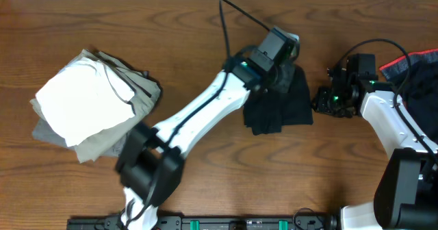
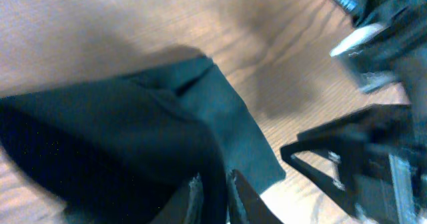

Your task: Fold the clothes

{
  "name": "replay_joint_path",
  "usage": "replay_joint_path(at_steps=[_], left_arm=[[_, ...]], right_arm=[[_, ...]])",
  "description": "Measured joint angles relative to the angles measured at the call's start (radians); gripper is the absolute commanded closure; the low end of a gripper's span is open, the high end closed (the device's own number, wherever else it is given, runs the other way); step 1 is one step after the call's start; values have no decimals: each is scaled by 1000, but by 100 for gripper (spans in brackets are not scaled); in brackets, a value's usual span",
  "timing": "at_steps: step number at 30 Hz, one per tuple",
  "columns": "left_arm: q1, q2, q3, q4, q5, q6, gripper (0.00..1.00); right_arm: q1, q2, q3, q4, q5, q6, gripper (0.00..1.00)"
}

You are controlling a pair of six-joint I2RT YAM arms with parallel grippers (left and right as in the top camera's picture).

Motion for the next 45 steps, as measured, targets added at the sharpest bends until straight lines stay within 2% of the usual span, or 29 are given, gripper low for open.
replay_joint_path(at_steps=[1,3,5,8,10,15,19,23,24,26,29,32,36,39,43,45], left_arm=[[-2,28,0,18,13,2,56],[-6,79,0,48,43,-5,48],[-9,111,0,50,62,-8,35],[-11,123,0,52,101,-9,24],[-8,116,2,55,127,-14,21],[8,77,17,8,157,-15,18],[60,-23,21,-100,135,0,18],[150,-141,41,-265,64,22,18],[175,-159,48,-298,51,26,20],[219,-180,56,-343,30,32,28],[275,-178,57,-390,21,44,40],[303,-159,43,-393,44,80,42],[301,-130,30,-393,77,105,40],[298,-104,27,-392,119,121,36],[298,-61,25,-394,188,156,26],[298,-40,21,-394,222,166,17]], right_arm=[[0,0,0,0,-2,1,69],[0,1,0,0,-4,2,69],[0,1,0,0,-6,5,69],[0,1,0,-1,-10,7,69],[0,1,0,0,-20,7,69],[0,1,0,-3,-82,5,69],[0,0,0,-14,-195,-38,71],[0,-33,-4,-26,-392,-137,82],[0,-63,-5,-30,-454,-161,87],[2,-127,-5,-29,-532,-196,90],[12,-231,-4,-24,-602,-217,90],[57,-272,-3,9,-628,-227,89],[167,-217,-3,65,-557,-215,89],[241,-129,-3,76,-380,-158,90],[241,-11,-3,77,-96,-53,88],[213,48,-3,80,34,-3,89]])
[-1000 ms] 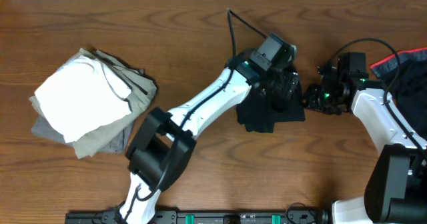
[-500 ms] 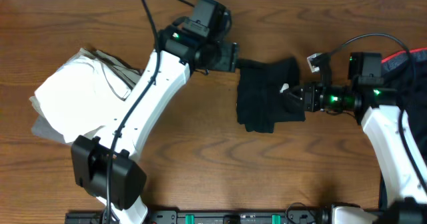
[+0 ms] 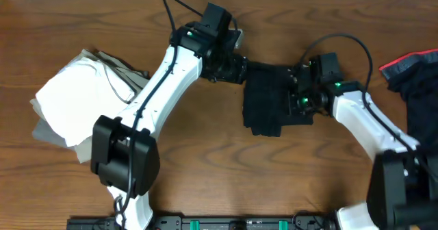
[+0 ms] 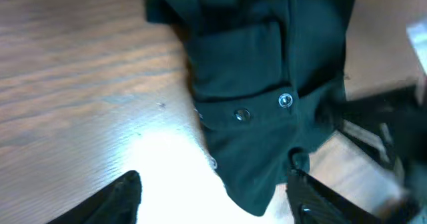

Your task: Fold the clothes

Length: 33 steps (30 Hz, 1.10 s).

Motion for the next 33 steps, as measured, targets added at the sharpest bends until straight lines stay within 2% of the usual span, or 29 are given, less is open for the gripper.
replay_joint_path(at_steps=[3,14,20,21,22,24,27,30,33], left_arm=[[0,41,-5,-1,39,3,12],[-1,214,-10,45,160,10,7],[-1,307,-11,173,359,13,9],[-1,325,-11,193,403,13,15],[-1,341,-11,213,442,10,27],[1,375,-11,233,512,8,62],[4,406,-11,238,574,12,87],[6,407,-12,239,610,14,94],[9,407,-12,235,620,14,94]], right_arm=[[-46,67,0,1,85,38,90],[-69,129,32,-5,68,45,91],[-69,130,33,-6,68,48,91],[-69,130,34,-7,68,48,91],[-69,131,34,-8,68,49,91],[-69,131,34,-9,68,49,91],[-69,132,36,-13,69,49,91],[-69,134,39,-20,69,49,92],[-69,134,41,-31,67,47,92]])
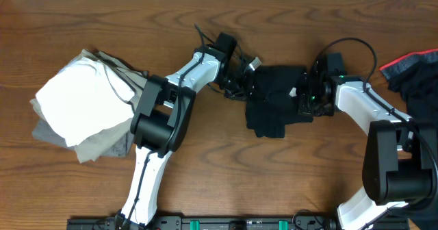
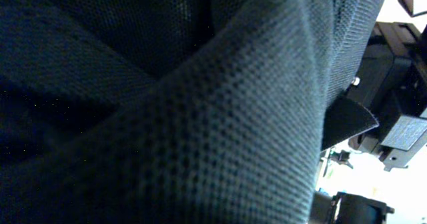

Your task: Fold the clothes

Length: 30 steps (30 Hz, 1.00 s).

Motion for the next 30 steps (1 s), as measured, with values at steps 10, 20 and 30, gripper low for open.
replay_joint_path(at_steps=[10,20,30], left_arm=[[150,-269,-24,-116,-15,24,94],[598,-610,-19,-464,-121,215,94],[1021,-601,-19,-531,-327,325,94]], right_arm=[[-1,-208,33,-102,-209,-148,83],[0,-550,134,-52,-288,-127,85],[0,-547,131,-56,-291,-59,87]])
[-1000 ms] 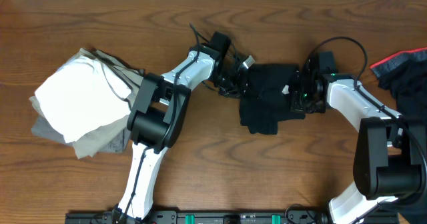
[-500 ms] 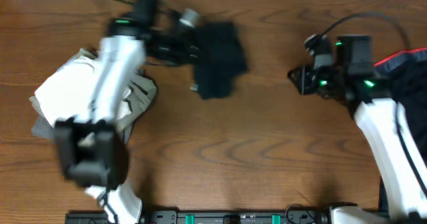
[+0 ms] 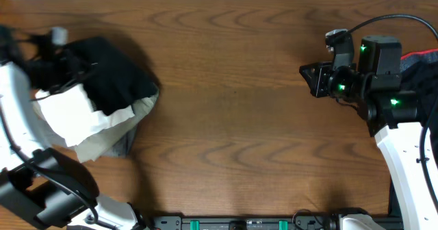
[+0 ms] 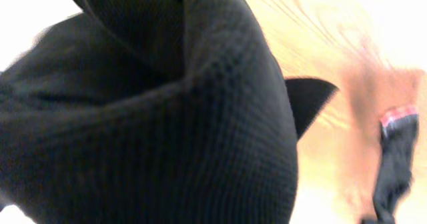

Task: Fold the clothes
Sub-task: 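Carry the black bundle left with the left gripper onto the clothes stack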

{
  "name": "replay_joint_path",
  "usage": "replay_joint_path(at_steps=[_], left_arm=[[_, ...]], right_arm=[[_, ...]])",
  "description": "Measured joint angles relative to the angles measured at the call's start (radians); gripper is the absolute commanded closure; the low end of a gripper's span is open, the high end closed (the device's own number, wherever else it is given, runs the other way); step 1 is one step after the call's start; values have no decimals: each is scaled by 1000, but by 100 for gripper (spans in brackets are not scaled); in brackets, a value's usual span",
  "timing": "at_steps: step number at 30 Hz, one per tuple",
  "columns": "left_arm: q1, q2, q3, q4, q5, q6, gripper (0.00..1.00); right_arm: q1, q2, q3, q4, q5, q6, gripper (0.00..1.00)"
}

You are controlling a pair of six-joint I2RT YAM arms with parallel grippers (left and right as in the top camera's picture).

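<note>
The folded black garment (image 3: 109, 76) lies on top of the stack of folded clothes at the table's left, over a white piece (image 3: 65, 113). My left gripper (image 3: 49, 52) is at the garment's left edge, blurred. In the left wrist view the black knit fabric (image 4: 167, 117) fills nearly the whole frame and hides the fingers, so it looks held. My right gripper (image 3: 308, 79) hangs above the table at the right, its fingers spread with nothing between them.
Beige and grey folded pieces (image 3: 102, 144) stick out under the white one. A heap of red and dark clothes (image 3: 419, 57) lies at the right edge behind the right arm. The wooden table (image 3: 233, 120) stretches between the two arms.
The black garment has gone from the table's middle to the top of the stack at the left, with my left gripper beside it. My right gripper has left the garment and drawn back to the right.
My left gripper first held the black garment at the table's middle, the right gripper standing off. Then the left was open beside it while the right reached its other edge. Both then gripped it at the sides. Now it rests on the left stack.
</note>
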Motion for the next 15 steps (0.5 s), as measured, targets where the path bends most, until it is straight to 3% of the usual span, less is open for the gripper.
replay_joint_path(at_steps=[3,6,9,10,12,13,15], left_arm=[[88,11,0,3,-26,4,90],[138,32,0,4,-72,-6,77],[158,69,-1,2,-143,-54,55],[161,85,-3,0,-183,-83,42],[162,108,-8,-8,-245,-133,29],[163,116,-10,-11,-269,-149,7],[164,126,-11,-17,-314,-195,2]], right_arm=[[0,0,0,0,0,7,87],[0,0,0,5,0,16,87],[0,0,0,19,0,28,87],[0,0,0,23,0,33,87],[0,0,0,26,0,42,86],[0,0,0,26,0,47,86],[0,0,0,25,0,51,85]])
